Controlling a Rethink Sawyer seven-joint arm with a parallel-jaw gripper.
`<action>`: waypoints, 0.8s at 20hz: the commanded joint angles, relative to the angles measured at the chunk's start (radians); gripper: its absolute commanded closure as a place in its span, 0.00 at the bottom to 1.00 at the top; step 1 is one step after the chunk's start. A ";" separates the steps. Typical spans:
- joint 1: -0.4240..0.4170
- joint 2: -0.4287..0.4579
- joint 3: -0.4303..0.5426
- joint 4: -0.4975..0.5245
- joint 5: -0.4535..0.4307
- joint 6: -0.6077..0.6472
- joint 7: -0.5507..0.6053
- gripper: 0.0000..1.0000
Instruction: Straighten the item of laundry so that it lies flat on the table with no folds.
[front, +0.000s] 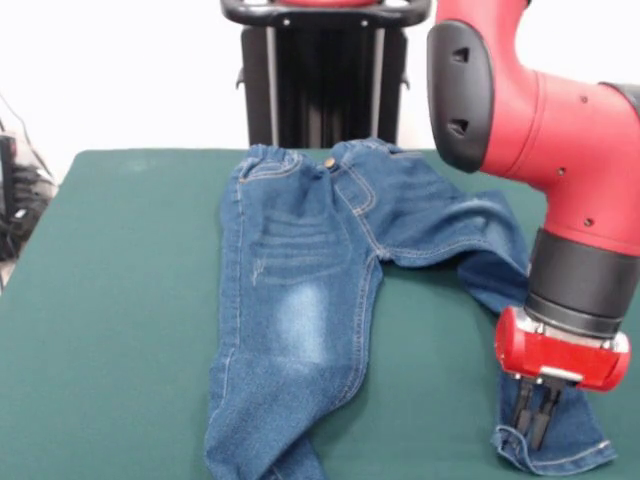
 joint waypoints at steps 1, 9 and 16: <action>0.015 0.117 -0.007 -0.043 0.131 -0.061 0.323 1.00; 0.004 0.236 -0.148 -0.279 0.254 0.096 0.340 1.00; -0.087 0.355 -0.291 -0.572 0.327 0.354 0.332 1.00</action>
